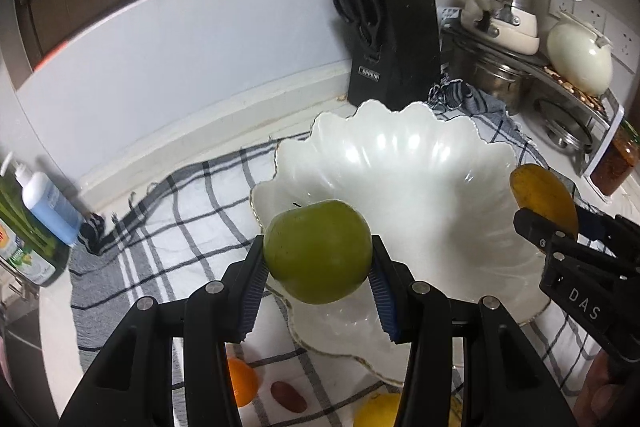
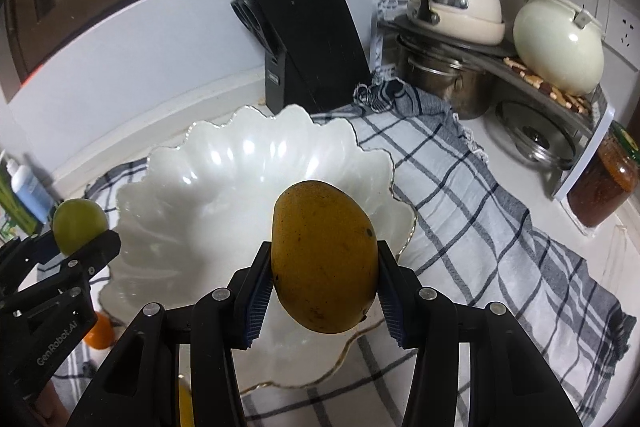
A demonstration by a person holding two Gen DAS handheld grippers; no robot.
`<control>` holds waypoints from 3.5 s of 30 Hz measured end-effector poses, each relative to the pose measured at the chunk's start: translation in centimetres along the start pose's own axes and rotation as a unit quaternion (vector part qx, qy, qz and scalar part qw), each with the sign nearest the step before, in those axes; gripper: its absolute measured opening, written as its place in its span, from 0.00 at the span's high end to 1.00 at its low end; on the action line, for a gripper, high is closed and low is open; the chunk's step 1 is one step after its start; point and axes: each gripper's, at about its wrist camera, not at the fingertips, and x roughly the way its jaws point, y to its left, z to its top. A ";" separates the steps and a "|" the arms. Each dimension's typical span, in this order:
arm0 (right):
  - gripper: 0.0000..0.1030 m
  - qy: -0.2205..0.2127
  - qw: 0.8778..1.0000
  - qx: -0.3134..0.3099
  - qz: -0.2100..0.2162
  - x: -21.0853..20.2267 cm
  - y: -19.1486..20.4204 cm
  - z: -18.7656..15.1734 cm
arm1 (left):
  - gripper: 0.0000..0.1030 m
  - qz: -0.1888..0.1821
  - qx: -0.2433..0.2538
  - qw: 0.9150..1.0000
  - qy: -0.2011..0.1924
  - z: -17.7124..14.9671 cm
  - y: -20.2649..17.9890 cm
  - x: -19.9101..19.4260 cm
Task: Organize fruits
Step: 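Carry apple and mango into the white bowl and open both tools, then lift both open tools out of the white bowl, then grasp the large orange with the left tool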
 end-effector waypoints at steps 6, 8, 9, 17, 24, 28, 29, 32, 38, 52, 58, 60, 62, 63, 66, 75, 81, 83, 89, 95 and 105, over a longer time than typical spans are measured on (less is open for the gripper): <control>0.52 0.008 1.000 0.005 -0.006 1.2 -0.4 -0.3 | 0.53 0.004 0.003 1.000 0.012 -0.3 -0.3 1.3; 0.52 0.006 1.000 0.006 -0.005 1.4 -0.4 -0.4 | 0.53 0.004 0.005 1.000 0.019 -0.3 -0.4 1.7; 0.52 0.006 1.000 0.007 -0.005 1.5 -0.4 -0.4 | 0.53 0.005 0.005 1.000 0.022 -0.3 -0.4 1.8; 0.37 0.002 1.000 0.001 -0.027 1.9 -0.4 -0.4 | 0.27 0.026 0.006 0.999 0.024 -0.5 -0.1 2.2; 0.08 -0.061 0.996 0.003 -0.063 -1.4 -0.5 0.6 | 0.06 0.047 -0.003 0.999 -0.002 0.0 0.4 0.0; 0.08 -0.069 0.996 0.008 -0.055 -2.6 -0.6 1.0 | 0.00 0.054 -0.007 0.998 -0.021 0.3 0.6 -2.0; 0.08 -0.070 0.996 0.011 -0.053 -3.0 -0.7 1.1 | 0.00 0.054 -0.008 0.998 -0.022 0.3 0.7 -2.4; 0.08 -0.077 0.996 0.013 -0.048 -4.2 -0.6 1.0 | 0.00 0.051 -0.010 0.998 -0.026 0.3 1.0 -3.4; 0.08 -0.086 0.995 0.009 -0.040 -6.2 0.1 0.4 | 0.00 0.045 -0.017 0.998 -0.034 -0.6 1.5 -5.5; 0.08 -0.083 0.996 -0.003 -0.026 -9.0 1.4 -2.5 | 0.00 0.053 -0.029 0.997 -0.037 -4.2 2.6 -9.2; 0.08 -0.086 0.996 -0.007 -0.018 -10.0 1.9 -3.8 | 0.00 0.056 -0.034 0.997 -0.044 -5.8 2.8 -10.4; 0.08 -0.082 0.996 -0.006 -0.015 -10.2 2.1 -4.2 | 0.00 0.055 -0.036 0.997 -0.044 -6.3 2.9 -10.7; 0.08 -0.079 0.997 -0.005 -0.009 -10.3 2.2 -4.6 | 0.00 0.053 -0.039 0.997 -0.043 -6.9 3.0 -11.0; 0.08 -0.078 0.997 -0.006 -0.007 -10.5 2.3 -5.0 | 0.00 0.053 -0.039 0.997 -0.043 -7.2 2.9 -11.2; 0.08 -0.077 0.997 -0.006 -0.004 -10.9 2.4 -6.0 | 0.00 0.052 -0.038 0.997 -0.042 -8.2 2.9 -11.7; 0.08 -0.076 0.997 -0.012 -0.003 -12.5 2.3 -9.4 | 0.00 0.045 -0.030 0.998 -0.036 -11.9 2.0 -12.8; 0.08 -0.071 0.997 -0.018 0.004 -13.2 2.1 -11.6 | 0.00 0.031 -0.029 0.999 -0.032 -14.2 1.3 -13.1; 0.08 -0.066 0.998 -0.021 0.004 -13.3 1.9 -12.4 | 0.00 0.026 -0.029 0.999 -0.032 -15.1 1.0 -13.2; 0.08 -0.057 0.998 -0.014 -0.003 -13.2 1.0 -14.6 | 0.00 0.018 -0.022 0.999 -0.022 -17.3 0.0 -12.8; 0.08 -0.040 0.999 -0.010 -0.008 -12.4 0.3 -16.6 | 0.01 0.005 -0.025 1.000 -0.017 -19.1 -0.7 -12.3; 0.08 -0.025 0.999 -0.012 -0.019 -11.4 -0.2 -18.7 | 0.11 0.003 -0.020 1.000 0.002 -21.5 -1.6 -10.5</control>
